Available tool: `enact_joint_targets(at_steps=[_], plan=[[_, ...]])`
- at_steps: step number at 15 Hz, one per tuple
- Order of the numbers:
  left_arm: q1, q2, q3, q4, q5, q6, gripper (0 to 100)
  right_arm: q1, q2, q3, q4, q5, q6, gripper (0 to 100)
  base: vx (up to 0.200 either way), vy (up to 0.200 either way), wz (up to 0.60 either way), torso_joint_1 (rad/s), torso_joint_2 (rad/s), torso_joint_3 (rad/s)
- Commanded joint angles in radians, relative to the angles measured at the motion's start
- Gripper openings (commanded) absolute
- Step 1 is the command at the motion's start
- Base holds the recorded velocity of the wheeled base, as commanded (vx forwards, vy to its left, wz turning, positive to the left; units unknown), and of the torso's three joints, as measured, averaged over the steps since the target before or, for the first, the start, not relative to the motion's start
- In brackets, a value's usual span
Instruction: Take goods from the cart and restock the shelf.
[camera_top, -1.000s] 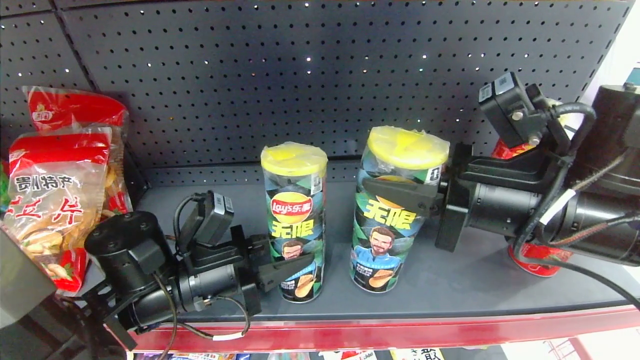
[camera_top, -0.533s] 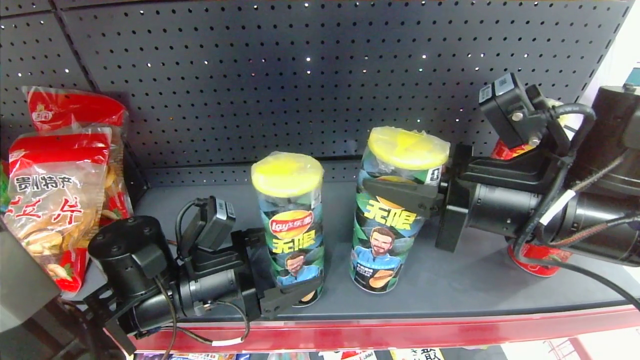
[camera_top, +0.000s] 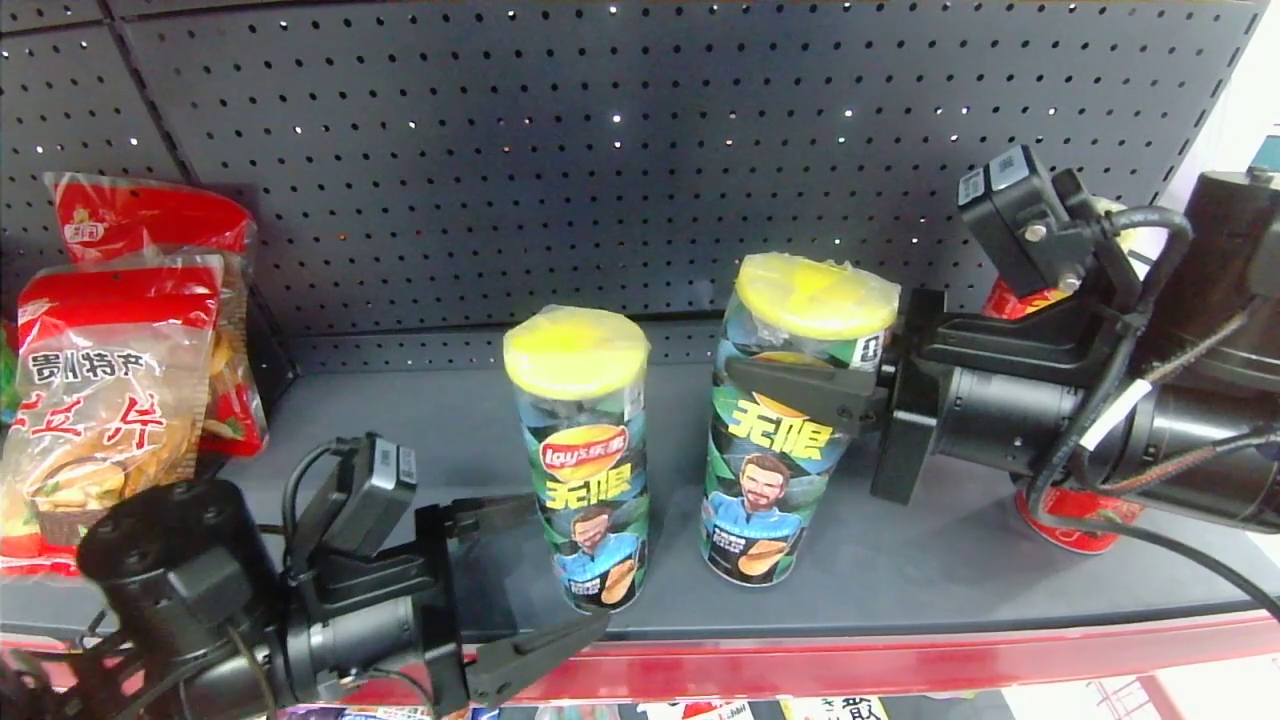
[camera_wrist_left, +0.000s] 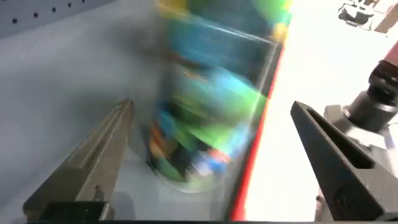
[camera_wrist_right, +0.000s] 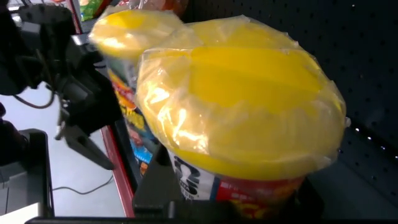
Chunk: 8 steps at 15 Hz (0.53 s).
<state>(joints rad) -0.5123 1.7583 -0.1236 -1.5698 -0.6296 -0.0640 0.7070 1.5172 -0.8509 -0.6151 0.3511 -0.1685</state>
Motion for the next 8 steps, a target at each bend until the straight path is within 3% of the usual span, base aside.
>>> enact_joint_targets(at_steps=[1,3,7,8], plan=[[0.018,-0.132,0.114,-0.001,0.004,-0.003,100,0.002,0.003,0.001,0.0,0.0,0.0,0,0.0,0.0,0.0,0.0,0.0,0.0],[0.086,-0.244,0.121,0.02,-0.004,0.003,100,0.005,0.006,0.004,0.0,0.0,-0.002,0,0.0,0.0,0.0,0.0,0.0,0.0],[0.124,-0.398,0.071,0.025,0.004,0.003,100,0.005,0.003,0.018,0.0,0.0,-0.002,0,0.0,0.0,0.0,0.0,0.0,0.0],[0.176,-0.473,0.056,0.037,0.004,0.004,100,0.005,0.0,0.021,0.0,0.0,-0.002,0,0.0,0.0,0.0,0.0,0.0,0.0]])
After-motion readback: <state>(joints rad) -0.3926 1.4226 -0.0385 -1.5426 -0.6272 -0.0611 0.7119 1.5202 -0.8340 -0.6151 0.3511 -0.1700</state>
